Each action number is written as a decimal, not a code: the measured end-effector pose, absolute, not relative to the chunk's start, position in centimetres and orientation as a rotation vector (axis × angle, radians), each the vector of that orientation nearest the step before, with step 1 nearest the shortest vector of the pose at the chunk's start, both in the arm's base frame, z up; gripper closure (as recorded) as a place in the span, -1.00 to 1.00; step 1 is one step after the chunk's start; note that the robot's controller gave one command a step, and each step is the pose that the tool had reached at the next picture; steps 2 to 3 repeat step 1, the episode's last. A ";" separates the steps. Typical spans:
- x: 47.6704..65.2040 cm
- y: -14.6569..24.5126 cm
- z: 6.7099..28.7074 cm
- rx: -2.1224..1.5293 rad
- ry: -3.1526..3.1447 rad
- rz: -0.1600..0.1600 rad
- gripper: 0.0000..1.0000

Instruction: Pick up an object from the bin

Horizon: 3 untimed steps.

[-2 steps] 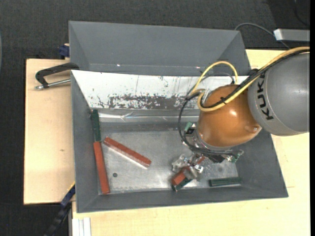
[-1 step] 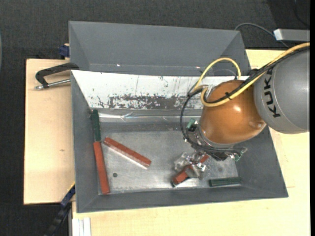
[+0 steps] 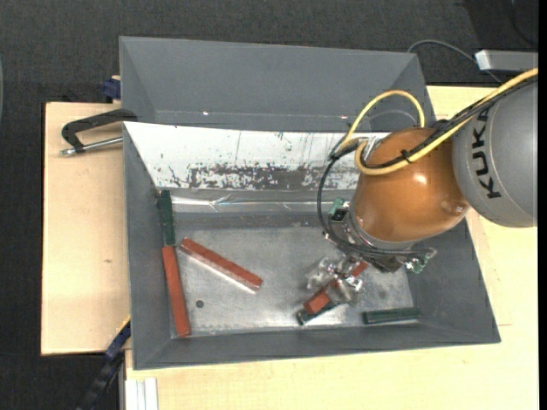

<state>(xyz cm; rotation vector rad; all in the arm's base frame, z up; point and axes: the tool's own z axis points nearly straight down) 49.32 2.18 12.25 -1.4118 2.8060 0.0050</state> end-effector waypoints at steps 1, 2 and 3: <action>49.4 2.2 14.2 -1.408 2.802 0.000 1.00; 49.4 2.2 14.2 -1.408 2.802 0.000 1.00; 49.4 2.2 14.2 -1.408 2.802 0.000 1.00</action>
Offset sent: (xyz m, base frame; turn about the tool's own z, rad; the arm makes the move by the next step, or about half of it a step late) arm -0.0001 0.0002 0.0116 0.0000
